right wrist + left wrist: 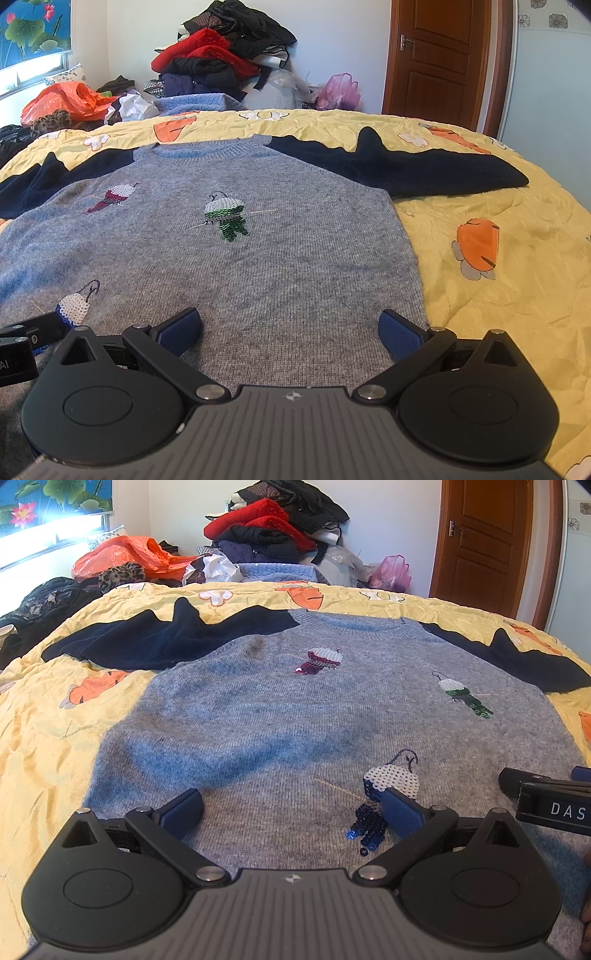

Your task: Fold small clothes

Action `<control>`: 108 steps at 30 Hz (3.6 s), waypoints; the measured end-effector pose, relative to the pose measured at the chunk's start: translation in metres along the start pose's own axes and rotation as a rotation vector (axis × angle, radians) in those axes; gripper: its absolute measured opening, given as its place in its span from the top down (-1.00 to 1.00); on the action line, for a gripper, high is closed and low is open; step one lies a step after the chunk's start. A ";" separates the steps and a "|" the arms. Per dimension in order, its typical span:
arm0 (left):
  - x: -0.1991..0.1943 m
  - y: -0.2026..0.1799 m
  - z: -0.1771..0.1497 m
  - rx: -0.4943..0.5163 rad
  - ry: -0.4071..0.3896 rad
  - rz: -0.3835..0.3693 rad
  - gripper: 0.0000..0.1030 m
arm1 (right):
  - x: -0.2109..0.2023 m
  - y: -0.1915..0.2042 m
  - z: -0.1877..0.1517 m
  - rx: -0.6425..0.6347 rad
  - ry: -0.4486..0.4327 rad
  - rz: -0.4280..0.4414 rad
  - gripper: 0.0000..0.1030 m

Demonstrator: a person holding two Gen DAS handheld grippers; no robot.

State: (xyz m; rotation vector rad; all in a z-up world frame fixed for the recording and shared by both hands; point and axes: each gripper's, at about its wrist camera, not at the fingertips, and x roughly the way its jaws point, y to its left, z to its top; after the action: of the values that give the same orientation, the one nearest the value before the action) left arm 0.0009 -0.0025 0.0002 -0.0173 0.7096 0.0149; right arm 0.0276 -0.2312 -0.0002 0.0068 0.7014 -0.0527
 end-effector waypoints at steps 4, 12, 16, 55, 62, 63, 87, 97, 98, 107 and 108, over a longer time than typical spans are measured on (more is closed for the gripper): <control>0.000 0.000 0.000 0.000 0.000 0.000 -1.00 | 0.000 0.000 0.000 0.000 0.000 0.000 -0.99; 0.000 0.000 0.000 0.000 0.000 0.000 -1.00 | 0.000 -0.001 0.000 0.001 0.001 0.008 -1.00; 0.000 0.000 0.000 0.000 0.000 0.000 -1.00 | -0.001 -0.002 0.001 -0.004 0.001 0.022 -1.00; 0.000 0.000 0.000 0.000 0.000 -0.001 -1.00 | 0.168 -0.372 0.125 0.963 -0.180 0.079 0.21; -0.001 0.001 0.000 -0.010 -0.004 -0.011 -1.00 | 0.124 -0.323 0.150 0.730 -0.286 0.023 0.67; -0.001 0.001 0.000 -0.012 -0.004 -0.013 -1.00 | 0.111 -0.305 0.157 0.669 -0.314 0.049 0.67; -0.011 0.032 0.047 -0.309 -0.051 -0.359 -1.00 | 0.033 -0.061 0.048 0.318 -0.108 0.596 -0.50; 0.121 0.013 0.106 -0.637 0.209 -0.587 -0.87 | 0.060 -0.074 0.028 0.409 -0.051 0.655 -0.59; 0.130 0.009 0.107 -0.642 0.223 -0.584 -0.76 | 0.060 -0.075 0.027 0.411 -0.053 0.661 -0.59; 0.152 -0.041 0.129 -0.423 0.275 -0.492 0.84 | 0.059 -0.079 0.024 0.429 -0.066 0.696 -0.65; 0.148 -0.044 0.131 -0.389 0.255 -0.484 0.84 | 0.059 -0.079 0.024 0.429 -0.066 0.696 -0.65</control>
State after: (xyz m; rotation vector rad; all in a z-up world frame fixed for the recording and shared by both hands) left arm 0.1997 -0.0425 0.0038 -0.5714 0.9330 -0.3180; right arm 0.0836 -0.3136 -0.0189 0.6549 0.5799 0.4633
